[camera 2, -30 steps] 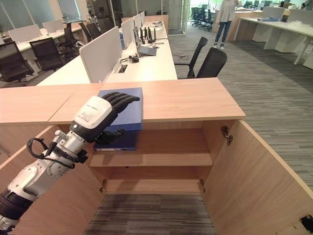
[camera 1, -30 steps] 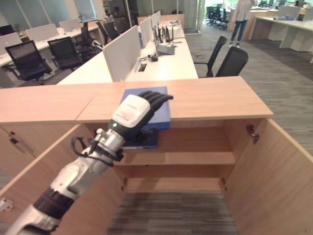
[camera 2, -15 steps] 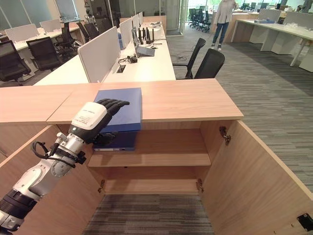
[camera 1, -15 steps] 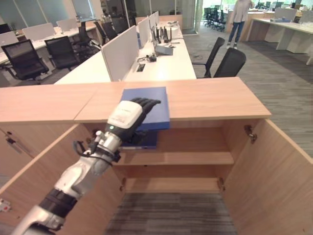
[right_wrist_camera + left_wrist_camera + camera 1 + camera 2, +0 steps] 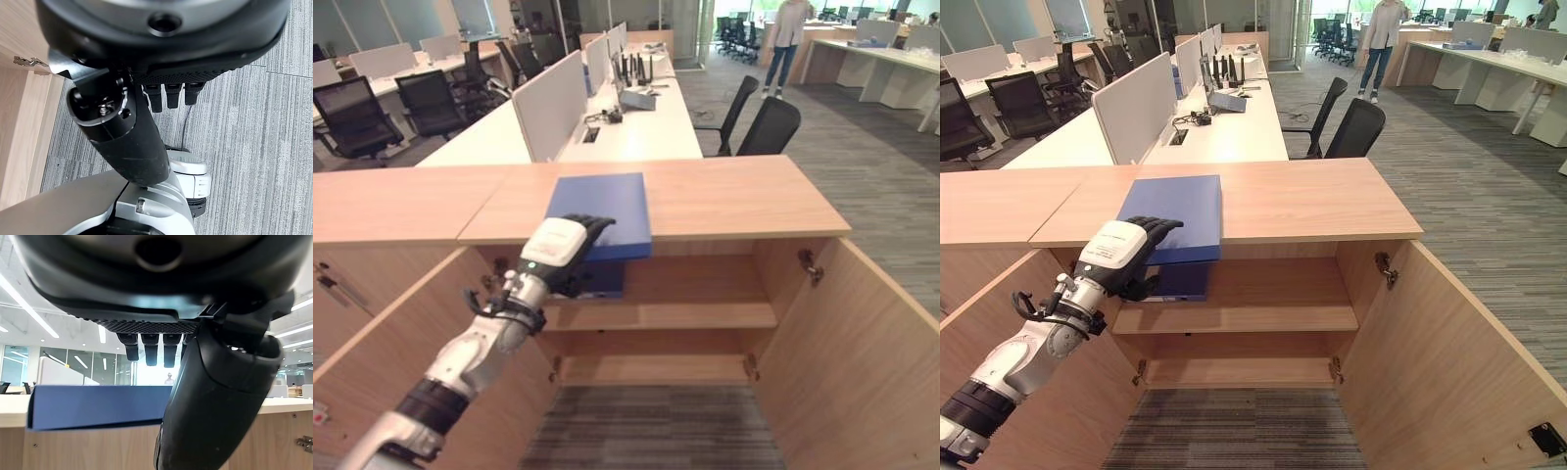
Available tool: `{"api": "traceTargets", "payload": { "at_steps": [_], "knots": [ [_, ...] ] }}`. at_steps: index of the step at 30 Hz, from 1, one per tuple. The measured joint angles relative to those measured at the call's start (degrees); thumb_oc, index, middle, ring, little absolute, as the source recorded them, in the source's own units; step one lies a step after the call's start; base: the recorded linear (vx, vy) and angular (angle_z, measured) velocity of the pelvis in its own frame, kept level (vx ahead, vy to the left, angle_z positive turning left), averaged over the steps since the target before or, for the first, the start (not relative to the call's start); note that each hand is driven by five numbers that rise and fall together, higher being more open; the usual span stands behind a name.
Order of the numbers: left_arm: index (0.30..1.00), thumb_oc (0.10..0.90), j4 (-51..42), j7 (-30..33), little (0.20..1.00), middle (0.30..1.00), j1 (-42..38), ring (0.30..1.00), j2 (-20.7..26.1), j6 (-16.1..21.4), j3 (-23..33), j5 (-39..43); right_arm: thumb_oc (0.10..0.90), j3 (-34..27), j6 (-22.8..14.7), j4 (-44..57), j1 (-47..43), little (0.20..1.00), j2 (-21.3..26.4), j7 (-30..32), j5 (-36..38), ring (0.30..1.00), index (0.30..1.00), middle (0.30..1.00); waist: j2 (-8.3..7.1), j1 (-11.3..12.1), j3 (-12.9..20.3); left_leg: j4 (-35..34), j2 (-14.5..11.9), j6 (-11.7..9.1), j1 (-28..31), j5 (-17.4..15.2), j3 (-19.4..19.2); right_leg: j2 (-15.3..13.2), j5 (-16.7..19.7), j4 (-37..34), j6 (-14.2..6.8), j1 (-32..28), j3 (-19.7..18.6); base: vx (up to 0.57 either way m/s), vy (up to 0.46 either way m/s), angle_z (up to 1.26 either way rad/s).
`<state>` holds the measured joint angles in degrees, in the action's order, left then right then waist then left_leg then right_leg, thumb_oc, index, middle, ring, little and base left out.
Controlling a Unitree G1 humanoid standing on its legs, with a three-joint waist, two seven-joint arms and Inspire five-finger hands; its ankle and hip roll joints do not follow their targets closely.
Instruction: Put the empty folder in the office cabinet
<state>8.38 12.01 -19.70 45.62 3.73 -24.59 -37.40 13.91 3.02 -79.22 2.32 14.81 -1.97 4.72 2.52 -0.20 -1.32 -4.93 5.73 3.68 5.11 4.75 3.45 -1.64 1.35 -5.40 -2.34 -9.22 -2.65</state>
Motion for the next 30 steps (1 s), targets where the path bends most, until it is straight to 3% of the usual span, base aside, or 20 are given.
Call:
{"api": "traceTargets", "payload": {
  "at_steps": [8,17,30],
  "knots": [
    [0.900,0.800,3.35,0.16,0.900,0.900,-1.71,0.900,-2.17,-2.18,-0.82,-1.95,0.800,0.06,-0.04,0.08,-0.21,0.900,-0.06,0.06,0.00,0.900,0.900,0.900,-0.12,-1.34,-0.01,0.00,-0.02,0.02,0.01,-0.02,-0.20,-0.01,0.16,0.00,0.20,0.03,-0.10,0.00,0.000,0.00],
    [0.900,0.800,6.66,2.91,0.900,0.900,-9.12,0.900,-2.16,-2.53,-6.52,-6.29,0.800,1.00,-0.06,-0.04,-0.14,0.900,0.00,0.24,0.01,0.900,0.900,0.900,-0.11,-1.55,0.00,0.00,-0.08,0.03,0.01,-0.02,-0.35,0.01,0.18,0.00,0.18,0.08,-0.33,0.00,0.000,0.00],
    [0.900,0.800,9.27,5.26,0.900,0.900,-9.43,0.900,-3.34,-3.82,-7.23,-9.10,0.800,1.02,-0.08,-0.04,-0.44,0.900,-0.05,0.74,0.00,0.900,0.900,0.900,-0.06,-2.63,0.01,-0.01,-0.16,0.11,0.02,-0.09,-0.93,0.05,0.22,0.00,0.15,0.20,-0.91,0.00,0.001,-0.01]
  ]
}}
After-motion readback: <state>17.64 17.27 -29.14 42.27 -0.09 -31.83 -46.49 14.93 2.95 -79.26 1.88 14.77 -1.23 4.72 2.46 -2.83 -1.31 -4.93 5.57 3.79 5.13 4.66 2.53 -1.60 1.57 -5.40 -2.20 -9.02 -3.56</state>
